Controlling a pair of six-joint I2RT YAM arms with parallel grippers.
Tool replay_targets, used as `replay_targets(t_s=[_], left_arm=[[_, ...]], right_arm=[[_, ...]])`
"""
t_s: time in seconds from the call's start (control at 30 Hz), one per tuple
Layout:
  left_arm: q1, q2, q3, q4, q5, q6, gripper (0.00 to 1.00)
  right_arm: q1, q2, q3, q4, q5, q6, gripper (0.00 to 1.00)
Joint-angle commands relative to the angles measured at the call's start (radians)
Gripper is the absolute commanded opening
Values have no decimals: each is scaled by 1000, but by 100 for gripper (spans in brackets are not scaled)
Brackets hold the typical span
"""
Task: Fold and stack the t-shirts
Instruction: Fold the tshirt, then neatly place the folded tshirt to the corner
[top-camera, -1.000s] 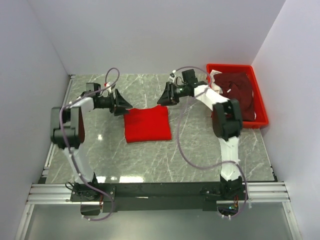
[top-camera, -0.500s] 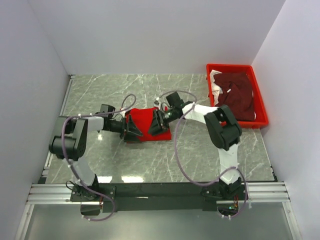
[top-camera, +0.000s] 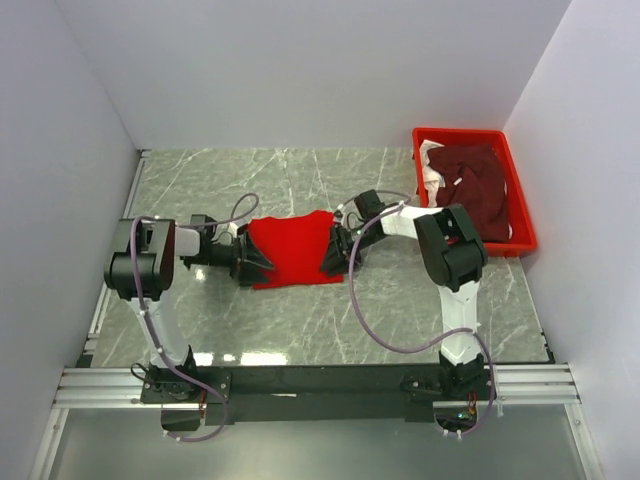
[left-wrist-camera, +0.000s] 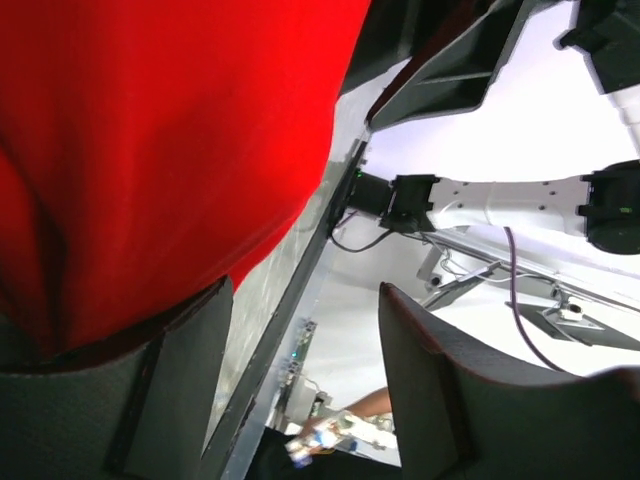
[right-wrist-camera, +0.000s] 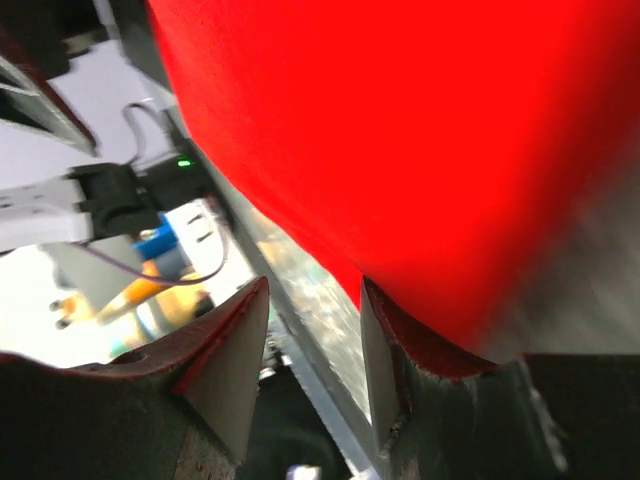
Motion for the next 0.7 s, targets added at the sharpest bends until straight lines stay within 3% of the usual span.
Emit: replay_targets(t_s=[0.0, 0.13, 0.27, 0.33, 0.47, 0.67], left_arm=[[17, -76, 26, -220, -85, 169, 68], [45, -341, 84, -287, -134, 232, 75], [71, -512, 130, -258, -298, 156, 84], [84, -576, 161, -276, -369, 163, 99], [117, -644, 231, -370, -455, 255, 99], [152, -718, 290, -466, -510, 367, 99]], right_arm=[[-22, -114, 6, -133, 153, -136, 50], [31, -258, 105, -147, 262, -173, 55], [164, -285, 254, -190, 539, -259, 63], [224, -251, 300, -196, 691, -302, 77], [340, -112, 511, -295, 823, -379, 79], [387, 68, 707, -357, 925, -518, 81]])
